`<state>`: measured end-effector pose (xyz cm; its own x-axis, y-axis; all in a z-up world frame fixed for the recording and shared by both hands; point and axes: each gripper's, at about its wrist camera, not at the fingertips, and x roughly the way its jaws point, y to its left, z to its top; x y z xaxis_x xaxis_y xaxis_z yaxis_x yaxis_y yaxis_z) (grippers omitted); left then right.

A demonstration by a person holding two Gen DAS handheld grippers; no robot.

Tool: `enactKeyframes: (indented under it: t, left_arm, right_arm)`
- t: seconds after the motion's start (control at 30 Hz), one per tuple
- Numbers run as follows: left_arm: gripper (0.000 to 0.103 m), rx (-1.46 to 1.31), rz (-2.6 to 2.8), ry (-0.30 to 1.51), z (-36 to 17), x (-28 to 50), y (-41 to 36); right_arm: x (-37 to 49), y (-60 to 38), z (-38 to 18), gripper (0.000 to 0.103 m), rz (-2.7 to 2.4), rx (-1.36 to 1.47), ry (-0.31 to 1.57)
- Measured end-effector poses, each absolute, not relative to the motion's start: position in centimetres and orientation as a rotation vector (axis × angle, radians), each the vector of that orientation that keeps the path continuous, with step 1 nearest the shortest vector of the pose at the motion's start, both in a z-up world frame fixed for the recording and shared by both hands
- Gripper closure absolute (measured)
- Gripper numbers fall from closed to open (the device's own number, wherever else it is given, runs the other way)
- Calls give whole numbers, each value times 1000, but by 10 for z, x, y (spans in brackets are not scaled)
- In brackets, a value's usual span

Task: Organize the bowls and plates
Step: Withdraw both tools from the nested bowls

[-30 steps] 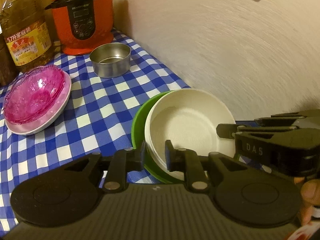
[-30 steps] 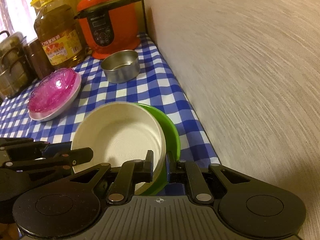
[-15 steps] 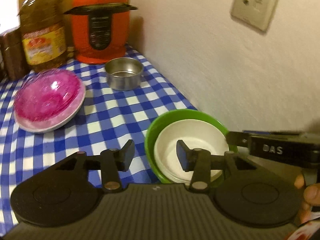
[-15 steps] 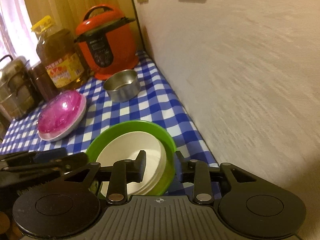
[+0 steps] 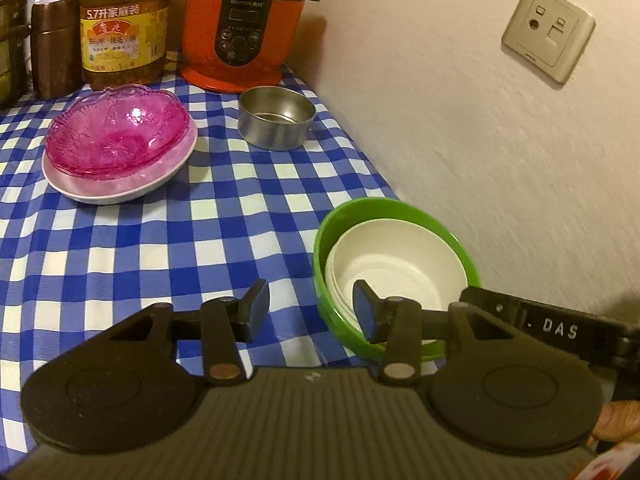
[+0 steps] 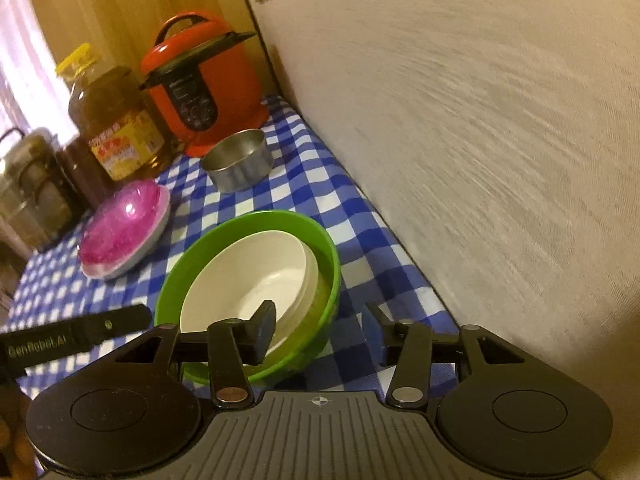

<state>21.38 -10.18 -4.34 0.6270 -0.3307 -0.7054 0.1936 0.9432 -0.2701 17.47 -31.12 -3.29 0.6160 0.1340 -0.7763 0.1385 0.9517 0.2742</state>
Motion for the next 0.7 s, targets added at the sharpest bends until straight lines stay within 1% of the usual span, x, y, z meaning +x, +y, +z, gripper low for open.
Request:
enactKeyframes:
  t: [0.33, 0.7]
  left_arm:
    - [61, -167, -315, 855, -48, 212, -110]
    - [61, -188, -305, 854, -43, 208, -106]
  right_arm:
    - [177, -316, -42, 56, -6, 363, 924]
    - [168, -305, -26, 56, -19, 305, 897]
